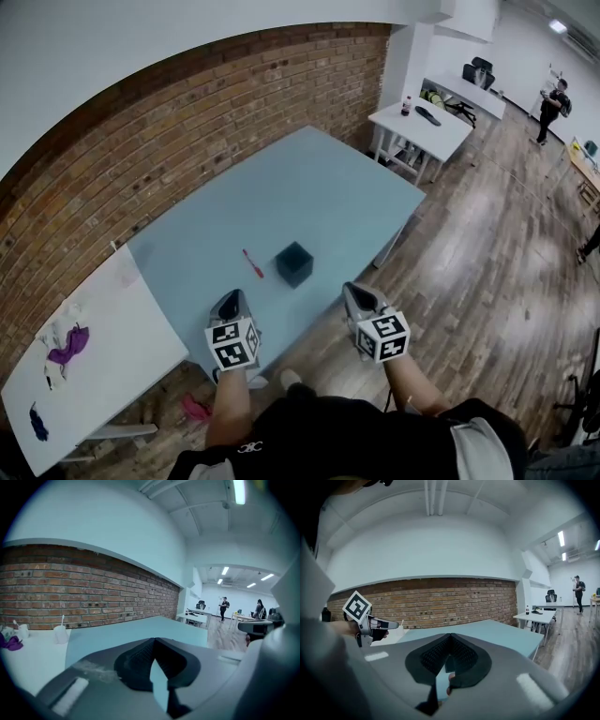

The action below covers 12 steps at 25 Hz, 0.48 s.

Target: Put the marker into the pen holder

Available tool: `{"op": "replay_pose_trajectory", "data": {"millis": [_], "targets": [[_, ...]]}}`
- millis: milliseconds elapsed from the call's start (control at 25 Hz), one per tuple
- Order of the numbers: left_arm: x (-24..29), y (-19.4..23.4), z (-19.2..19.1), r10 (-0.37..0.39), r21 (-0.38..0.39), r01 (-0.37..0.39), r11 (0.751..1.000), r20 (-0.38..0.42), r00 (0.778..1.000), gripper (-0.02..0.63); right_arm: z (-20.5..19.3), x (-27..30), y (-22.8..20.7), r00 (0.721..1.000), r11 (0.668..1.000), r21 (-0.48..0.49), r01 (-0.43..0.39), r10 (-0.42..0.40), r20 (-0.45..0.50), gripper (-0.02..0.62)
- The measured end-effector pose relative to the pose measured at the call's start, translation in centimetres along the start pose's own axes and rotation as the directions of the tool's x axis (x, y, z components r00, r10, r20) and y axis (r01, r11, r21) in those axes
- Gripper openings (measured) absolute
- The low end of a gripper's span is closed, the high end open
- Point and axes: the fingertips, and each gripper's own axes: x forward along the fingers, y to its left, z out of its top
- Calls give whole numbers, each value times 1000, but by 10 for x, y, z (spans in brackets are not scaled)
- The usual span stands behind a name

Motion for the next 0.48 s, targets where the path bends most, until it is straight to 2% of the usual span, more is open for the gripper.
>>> {"op": "replay_pose_trajectory", "data": {"millis": [280, 480], "targets": [[65, 40, -5, 16, -68, -18, 998, -41, 999, 8, 31, 71, -20, 1000, 999, -48, 13, -14, -5, 3], [90, 58, -7, 28, -81, -34, 996, -72, 997, 8, 32, 106, -15, 1000, 1000, 0, -23, 23, -17, 4]]}}
